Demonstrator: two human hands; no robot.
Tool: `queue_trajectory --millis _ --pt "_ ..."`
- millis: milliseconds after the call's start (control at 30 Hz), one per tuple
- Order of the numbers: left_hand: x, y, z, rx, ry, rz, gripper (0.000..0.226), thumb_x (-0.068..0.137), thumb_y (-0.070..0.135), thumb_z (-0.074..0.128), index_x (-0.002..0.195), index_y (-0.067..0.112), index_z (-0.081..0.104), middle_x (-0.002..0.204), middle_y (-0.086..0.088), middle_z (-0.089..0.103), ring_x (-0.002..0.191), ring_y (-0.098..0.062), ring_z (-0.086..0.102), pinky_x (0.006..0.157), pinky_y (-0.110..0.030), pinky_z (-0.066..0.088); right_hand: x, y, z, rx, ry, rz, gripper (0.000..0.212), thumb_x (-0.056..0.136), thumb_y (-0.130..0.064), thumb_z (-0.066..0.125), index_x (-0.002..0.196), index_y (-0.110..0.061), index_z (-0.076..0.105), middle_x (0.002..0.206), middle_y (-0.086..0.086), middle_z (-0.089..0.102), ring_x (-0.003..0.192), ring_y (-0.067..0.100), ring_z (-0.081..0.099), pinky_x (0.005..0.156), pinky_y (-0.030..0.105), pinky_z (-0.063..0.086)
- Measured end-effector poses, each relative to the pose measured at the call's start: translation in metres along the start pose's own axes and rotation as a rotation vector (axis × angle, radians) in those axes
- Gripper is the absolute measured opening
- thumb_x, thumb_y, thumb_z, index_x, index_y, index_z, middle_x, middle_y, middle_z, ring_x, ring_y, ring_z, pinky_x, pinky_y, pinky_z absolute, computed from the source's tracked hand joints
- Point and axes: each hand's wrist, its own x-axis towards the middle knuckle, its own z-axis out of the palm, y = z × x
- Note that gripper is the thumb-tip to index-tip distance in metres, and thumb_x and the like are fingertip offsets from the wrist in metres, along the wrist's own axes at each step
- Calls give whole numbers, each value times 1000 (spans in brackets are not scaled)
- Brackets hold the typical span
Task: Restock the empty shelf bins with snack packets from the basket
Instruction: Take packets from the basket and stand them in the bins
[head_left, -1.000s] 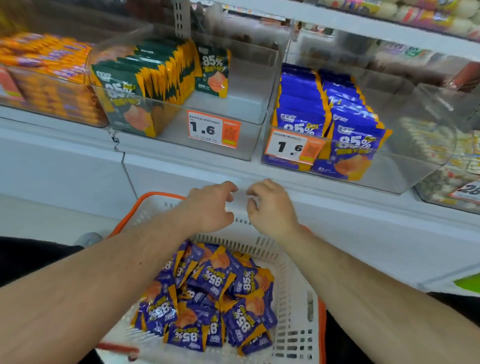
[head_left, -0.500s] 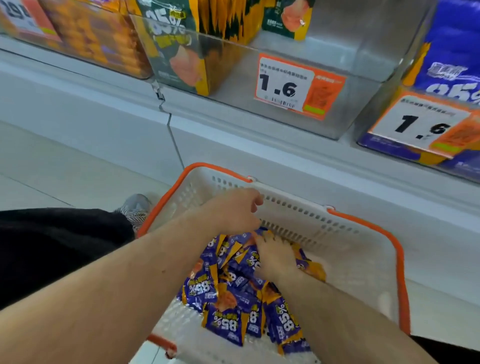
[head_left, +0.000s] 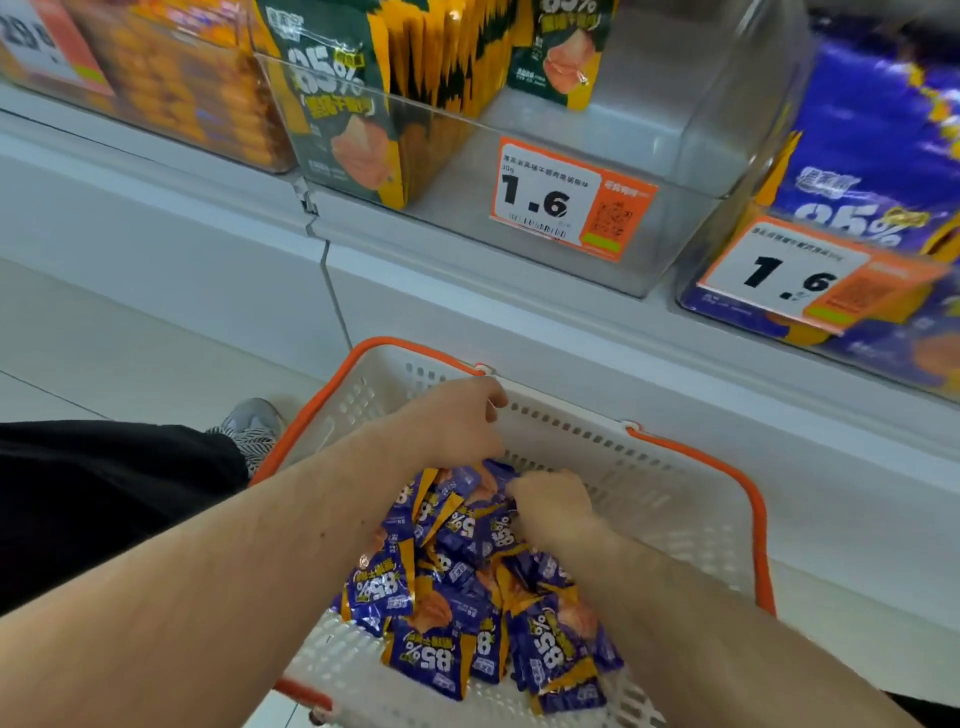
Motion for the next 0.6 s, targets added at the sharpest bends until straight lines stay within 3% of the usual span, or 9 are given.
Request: queue_trajectory --millis 133,233,300,367,433,500,600 --pt "-14 6 -6 -55 109 22 66 89 24 65 147 17 34 145 -4 43 115 -20 52 88 -28 44 -32 33 -37 618 47 64 9 93 -30 64 100 -23 64 92 -8 68 89 18 64 75 34 51" --pt "-25 14 -6 -180 178 26 78 86 35 71 148 14 29 147 -6 41 119 -22 52 85 -29 43 -66 47 -70 1043 250 52 14 90 -9 67 98 -20 69 97 -3 71 89 15 66 83 33 54" --pt "-33 23 -6 -244 161 37 81 84 45 71 147 17 30 143 -2 45 115 -20 54 83 -30 45 -87 53 -89 1242 291 95 16 92 -5 64 93 -21 68 96 4 71 84 18 66 83 36 54" --pt "-42 35 -7 -262 131 80 72 84 46 71 142 20 37 133 2 53 109 -17 59 85 -32 47 -105 59 -107 1396 298 157 13 94 -9 63 89 -20 66 94 8 73 78 21 67 73 34 52" --pt "-49 51 -7 -292 122 162 49 85 38 72 128 21 54 120 3 65 101 -14 64 89 -36 50 -122 64 -122 1453 346 206 4 94 -16 64 94 -18 68 98 11 75 80 27 69 68 36 52" --pt "-56 71 -7 -288 142 237 26 86 28 72 111 23 65 105 2 72 95 -16 68 89 -40 53 -138 67 -134 1516 387 201 5 95 -17 64 97 -17 68 90 7 74 67 22 62 57 29 47" --pt "-64 97 -6 -286 206 289 13 87 18 70 94 28 66 95 2 74 89 -17 68 80 -30 53 -164 72 -151 1552 441 186 8 93 -17 66 100 -13 68 85 5 72 58 19 55 58 29 46"
